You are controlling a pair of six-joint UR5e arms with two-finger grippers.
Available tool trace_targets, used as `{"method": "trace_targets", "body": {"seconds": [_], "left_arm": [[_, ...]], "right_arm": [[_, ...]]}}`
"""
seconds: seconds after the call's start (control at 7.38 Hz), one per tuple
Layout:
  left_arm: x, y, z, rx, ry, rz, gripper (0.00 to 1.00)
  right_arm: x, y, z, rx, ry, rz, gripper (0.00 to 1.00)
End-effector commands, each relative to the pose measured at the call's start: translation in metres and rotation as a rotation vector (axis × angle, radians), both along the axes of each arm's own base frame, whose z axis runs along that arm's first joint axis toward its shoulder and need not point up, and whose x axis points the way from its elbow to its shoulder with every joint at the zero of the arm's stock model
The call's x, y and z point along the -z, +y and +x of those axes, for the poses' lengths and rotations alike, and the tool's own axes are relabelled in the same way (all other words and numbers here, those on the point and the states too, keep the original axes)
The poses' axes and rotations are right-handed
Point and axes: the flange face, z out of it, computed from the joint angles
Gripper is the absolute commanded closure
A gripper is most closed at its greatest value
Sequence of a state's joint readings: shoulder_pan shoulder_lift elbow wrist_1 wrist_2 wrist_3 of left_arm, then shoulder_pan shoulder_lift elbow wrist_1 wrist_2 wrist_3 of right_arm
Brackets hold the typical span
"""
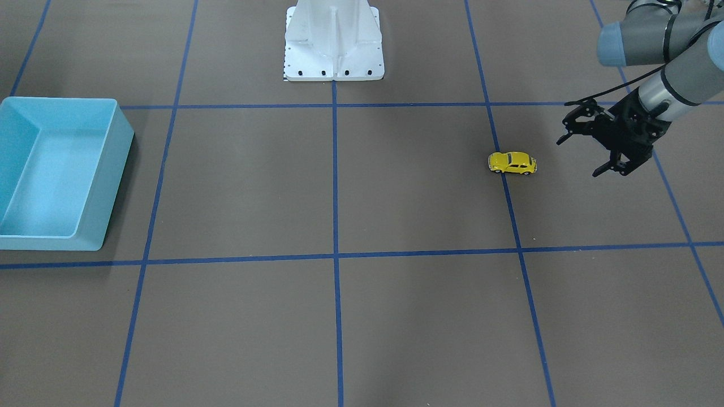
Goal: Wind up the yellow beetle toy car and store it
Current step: 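Move the left gripper in over the yellow beetle toy car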
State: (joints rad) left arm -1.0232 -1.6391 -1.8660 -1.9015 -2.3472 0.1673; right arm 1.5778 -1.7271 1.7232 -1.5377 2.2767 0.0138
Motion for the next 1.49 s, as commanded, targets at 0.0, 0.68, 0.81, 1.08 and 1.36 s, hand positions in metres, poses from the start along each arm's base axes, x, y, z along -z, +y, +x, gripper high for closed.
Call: {"method": "trace_targets", "body": {"seconds": [0.0, 0.68, 0.81, 1.08, 1.36], "left_arm": [[-0.010, -0.005, 0.007, -0.124, -0.097, 0.211, 0.00], [0.007, 0.005, 0.013, -0.161, -0.143, 0.116, 0.00], [0.015, 0.011, 0.030, -0.182, -0.117, 0.162, 0.00], [0.010, 0.016, 0.056, -0.217, -0.074, 0.210, 0.00], [-0.002, 0.027, 0.087, -0.243, -0.045, 0.220, 0.01]], "right_arm": [[-0.003, 0.005, 0.000, -0.001, -0.001, -0.008, 0.00], [-0.005, 0.007, 0.000, -0.001, -0.001, -0.011, 0.00], [-0.005, 0.007, 0.000, -0.001, -0.001, -0.011, 0.00], [-0.005, 0.007, 0.000, 0.001, 0.000, -0.011, 0.00], [-0.005, 0.007, 0.000, -0.001, -0.001, -0.011, 0.00]]}}
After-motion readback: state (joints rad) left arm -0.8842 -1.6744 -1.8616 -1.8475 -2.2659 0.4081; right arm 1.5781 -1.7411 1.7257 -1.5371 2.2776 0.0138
